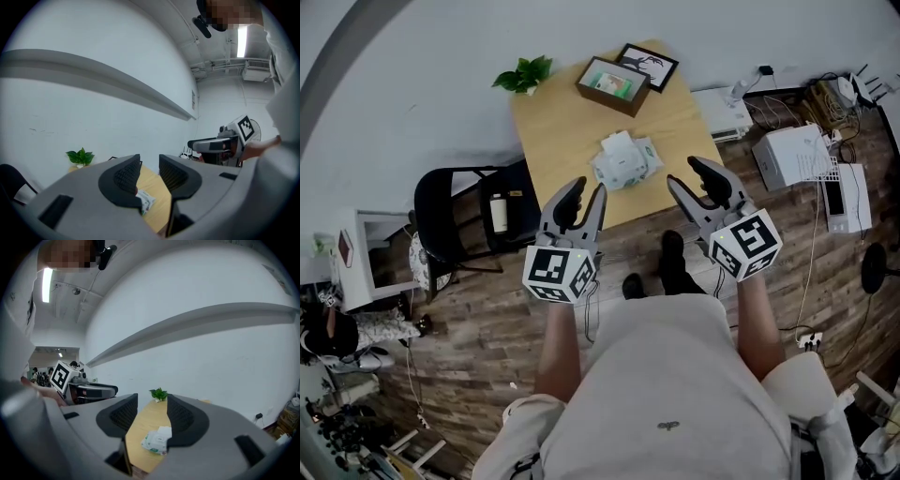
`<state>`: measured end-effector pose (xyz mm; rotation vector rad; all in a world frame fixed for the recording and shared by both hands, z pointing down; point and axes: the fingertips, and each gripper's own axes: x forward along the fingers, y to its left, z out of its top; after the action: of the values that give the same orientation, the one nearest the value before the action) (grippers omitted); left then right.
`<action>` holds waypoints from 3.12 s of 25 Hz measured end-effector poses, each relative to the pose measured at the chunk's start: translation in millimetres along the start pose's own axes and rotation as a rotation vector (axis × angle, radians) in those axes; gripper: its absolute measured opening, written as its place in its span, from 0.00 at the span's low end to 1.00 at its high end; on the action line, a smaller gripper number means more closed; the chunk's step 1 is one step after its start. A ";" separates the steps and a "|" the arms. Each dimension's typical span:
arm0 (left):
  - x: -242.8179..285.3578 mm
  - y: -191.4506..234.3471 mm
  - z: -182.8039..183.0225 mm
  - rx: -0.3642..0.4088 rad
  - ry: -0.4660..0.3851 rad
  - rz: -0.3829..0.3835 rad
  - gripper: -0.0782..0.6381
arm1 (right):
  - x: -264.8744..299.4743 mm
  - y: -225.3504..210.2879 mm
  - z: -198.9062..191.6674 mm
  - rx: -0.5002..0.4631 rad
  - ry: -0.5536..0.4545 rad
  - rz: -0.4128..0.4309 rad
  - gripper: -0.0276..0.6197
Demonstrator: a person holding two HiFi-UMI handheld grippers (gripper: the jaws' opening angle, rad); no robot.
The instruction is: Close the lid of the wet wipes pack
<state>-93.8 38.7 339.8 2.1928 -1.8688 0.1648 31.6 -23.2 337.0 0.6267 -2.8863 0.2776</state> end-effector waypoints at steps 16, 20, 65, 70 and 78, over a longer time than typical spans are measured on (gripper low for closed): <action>71.5 -7.4 4.3 -0.059 0.036 0.141 0.29 | 42.9 -78.6 1.9 0.004 0.042 0.194 0.32; 69.2 -3.0 -5.1 -0.076 0.057 0.174 0.30 | 52.0 -77.6 -5.6 0.013 0.060 0.231 0.32; 186.9 121.9 -79.8 -0.034 0.323 -0.313 0.31 | 148.9 -73.9 -29.2 0.082 0.158 -0.071 0.31; 200.2 126.3 -101.2 -0.019 0.382 -0.366 0.31 | 151.2 -75.9 -39.9 0.107 0.174 -0.100 0.31; 219.8 128.4 -136.9 -0.030 0.464 -0.436 0.31 | 153.3 -77.8 -54.2 0.135 0.200 -0.123 0.31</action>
<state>-172.2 -152.9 541.5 2.2356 -1.1203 0.5035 -65.7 -141.0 432.6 0.7491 -2.6427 0.4914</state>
